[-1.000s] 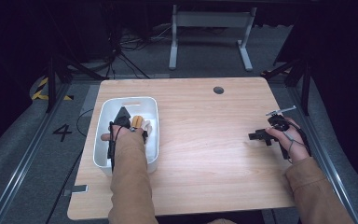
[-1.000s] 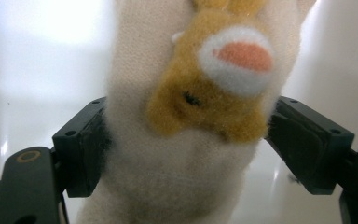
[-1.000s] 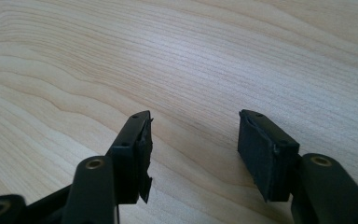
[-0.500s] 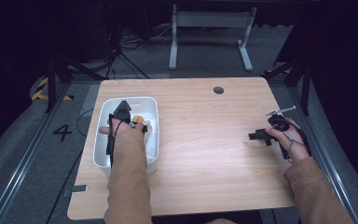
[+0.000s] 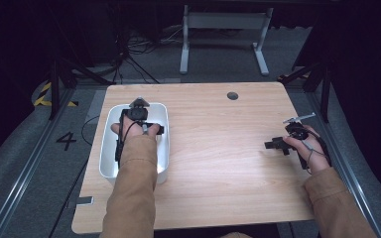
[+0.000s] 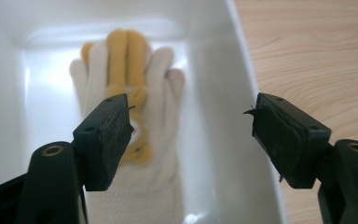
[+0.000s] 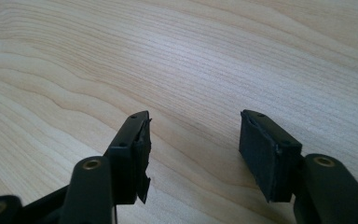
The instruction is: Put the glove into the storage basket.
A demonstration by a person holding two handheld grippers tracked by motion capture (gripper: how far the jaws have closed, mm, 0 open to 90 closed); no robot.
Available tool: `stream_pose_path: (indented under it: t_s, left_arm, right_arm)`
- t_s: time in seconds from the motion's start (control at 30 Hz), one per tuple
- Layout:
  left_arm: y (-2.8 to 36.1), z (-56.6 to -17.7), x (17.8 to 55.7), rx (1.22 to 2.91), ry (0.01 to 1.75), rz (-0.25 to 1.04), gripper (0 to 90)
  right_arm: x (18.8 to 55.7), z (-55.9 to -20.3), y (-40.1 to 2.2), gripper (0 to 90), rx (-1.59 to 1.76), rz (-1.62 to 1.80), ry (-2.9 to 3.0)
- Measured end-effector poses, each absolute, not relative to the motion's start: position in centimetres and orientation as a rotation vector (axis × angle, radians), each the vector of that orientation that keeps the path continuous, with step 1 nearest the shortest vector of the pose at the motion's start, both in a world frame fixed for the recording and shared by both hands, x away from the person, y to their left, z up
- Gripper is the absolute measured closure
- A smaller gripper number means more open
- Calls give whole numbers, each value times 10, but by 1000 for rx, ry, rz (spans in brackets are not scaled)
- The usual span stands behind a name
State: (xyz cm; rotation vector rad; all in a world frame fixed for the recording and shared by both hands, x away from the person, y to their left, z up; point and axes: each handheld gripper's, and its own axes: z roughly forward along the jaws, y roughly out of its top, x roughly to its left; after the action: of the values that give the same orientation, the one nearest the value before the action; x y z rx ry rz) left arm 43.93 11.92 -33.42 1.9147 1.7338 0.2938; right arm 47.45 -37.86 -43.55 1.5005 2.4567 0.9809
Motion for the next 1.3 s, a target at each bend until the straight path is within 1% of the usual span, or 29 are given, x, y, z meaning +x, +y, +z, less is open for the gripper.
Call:
stream_pose_path:
  t_s: [0.17,0.3,0.47,0.63,0.7,0.87,1.0,1.1,1.3]
  left_arm:
    - [96,-326,430,1945,1542,327,289]
    - [77,-323,419,1972,1413,321,297]
    - [49,-322,403,2016,1240,277,295]
    - [24,-337,394,2066,1027,250,306]
    - [16,-343,391,2082,975,244,310]
    - [-7,-367,382,2134,839,152,301]
    - [-21,-386,376,2123,767,103,293]
    - [-32,-401,373,2158,731,121,292]
    - [-39,-415,371,2185,730,94,282]
  right_arm:
    - [473,-434,-382,443,1499,996,2450]
    - [472,-434,-385,443,1497,997,2447]
    - [470,-433,-387,443,1491,1006,2448]
    - [469,-434,-388,443,1486,1014,2443]
    - [469,-433,-387,442,1479,1018,2442]
    - [469,-433,-388,438,1478,1013,2436]
    - [469,-432,-387,438,1480,1020,2431]
    - [469,-433,-387,438,1477,1019,2433]
    - [469,-433,-386,437,1479,1018,2436]
